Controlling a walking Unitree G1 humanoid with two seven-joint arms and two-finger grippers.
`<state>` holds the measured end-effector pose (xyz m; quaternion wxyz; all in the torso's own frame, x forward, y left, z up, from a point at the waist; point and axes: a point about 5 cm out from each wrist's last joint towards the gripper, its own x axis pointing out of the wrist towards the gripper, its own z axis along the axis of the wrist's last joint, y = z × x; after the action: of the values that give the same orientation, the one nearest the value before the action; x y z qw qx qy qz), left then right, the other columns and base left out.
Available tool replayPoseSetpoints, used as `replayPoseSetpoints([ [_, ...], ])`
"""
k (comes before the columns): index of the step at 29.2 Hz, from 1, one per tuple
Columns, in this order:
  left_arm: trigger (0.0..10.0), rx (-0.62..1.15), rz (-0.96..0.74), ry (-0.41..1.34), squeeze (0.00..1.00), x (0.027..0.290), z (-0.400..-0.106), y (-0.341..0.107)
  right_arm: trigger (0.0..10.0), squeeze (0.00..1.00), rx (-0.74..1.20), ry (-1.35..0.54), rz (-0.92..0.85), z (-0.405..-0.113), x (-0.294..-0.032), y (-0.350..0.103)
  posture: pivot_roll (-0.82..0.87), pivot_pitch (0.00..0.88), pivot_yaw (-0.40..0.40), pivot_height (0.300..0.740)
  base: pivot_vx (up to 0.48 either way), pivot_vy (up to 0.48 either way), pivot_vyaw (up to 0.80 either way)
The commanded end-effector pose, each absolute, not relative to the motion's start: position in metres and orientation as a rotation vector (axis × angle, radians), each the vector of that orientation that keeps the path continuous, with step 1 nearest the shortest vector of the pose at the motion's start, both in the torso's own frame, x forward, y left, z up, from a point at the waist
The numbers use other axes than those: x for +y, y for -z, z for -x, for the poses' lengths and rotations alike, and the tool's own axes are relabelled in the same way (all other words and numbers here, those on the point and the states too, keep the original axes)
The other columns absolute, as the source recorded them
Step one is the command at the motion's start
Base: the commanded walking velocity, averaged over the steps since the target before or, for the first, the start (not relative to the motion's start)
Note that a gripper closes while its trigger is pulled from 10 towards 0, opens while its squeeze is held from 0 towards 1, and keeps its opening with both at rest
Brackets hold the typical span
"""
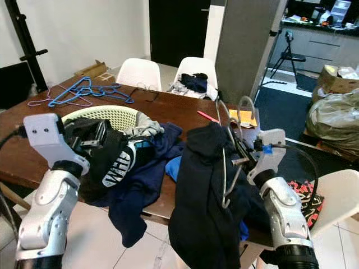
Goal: Hang hanger
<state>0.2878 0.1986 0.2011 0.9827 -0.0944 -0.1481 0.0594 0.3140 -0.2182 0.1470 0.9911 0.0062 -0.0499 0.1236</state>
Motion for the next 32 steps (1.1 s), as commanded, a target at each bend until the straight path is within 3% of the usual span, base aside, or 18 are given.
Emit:
replayPoseSetpoints([
  [1,10.0,-0.277,0.203,-0.181,0.00,0.212,-0.287,-0.198,10.0,0.00,-0.063,-0.222,-0.016,-0.312,-0.223,-0.137,0.02,0.000,-0.105,0.740,0.000,0.000,0.00],
  [3,10.0,-0.277,0.203,-0.181,0.00,0.212,-0.287,-0.198,10.0,0.00,-0.063,-0.222,-0.016,-0.312,-0.223,-0.137,0.02,0.000,-0.105,0.740,0.000,0.000,0.00],
  [6,10.0,-0.231,0.235,-0.301,0.00,0.240,-0.290,-0.190,10.0,0.00,-0.035,-0.194,-0.069,-0.312,-0.228,-0.133,0.01,0.000,-0.095,0.740,0.000,0.000,0.00],
  [13,10.0,-0.172,0.310,-0.354,0.00,0.256,-0.299,-0.182,10.0,0.00,-0.018,-0.185,-0.085,-0.314,-0.228,-0.130,0.00,0.000,-0.090,0.740,0.000,0.000,0.00],
  [18,10.0,-0.108,0.345,-0.306,0.00,0.251,-0.310,-0.179,10.0,0.00,-0.016,-0.177,-0.093,-0.315,-0.226,-0.126,-0.01,0.000,-0.069,0.740,0.000,0.000,0.00],
  [32,10.0,-0.052,0.276,-0.267,0.00,0.238,-0.306,-0.177,10.0,0.00,-0.016,-0.168,-0.127,-0.315,-0.225,-0.124,0.00,0.000,-0.058,0.740,0.000,0.000,0.00],
])
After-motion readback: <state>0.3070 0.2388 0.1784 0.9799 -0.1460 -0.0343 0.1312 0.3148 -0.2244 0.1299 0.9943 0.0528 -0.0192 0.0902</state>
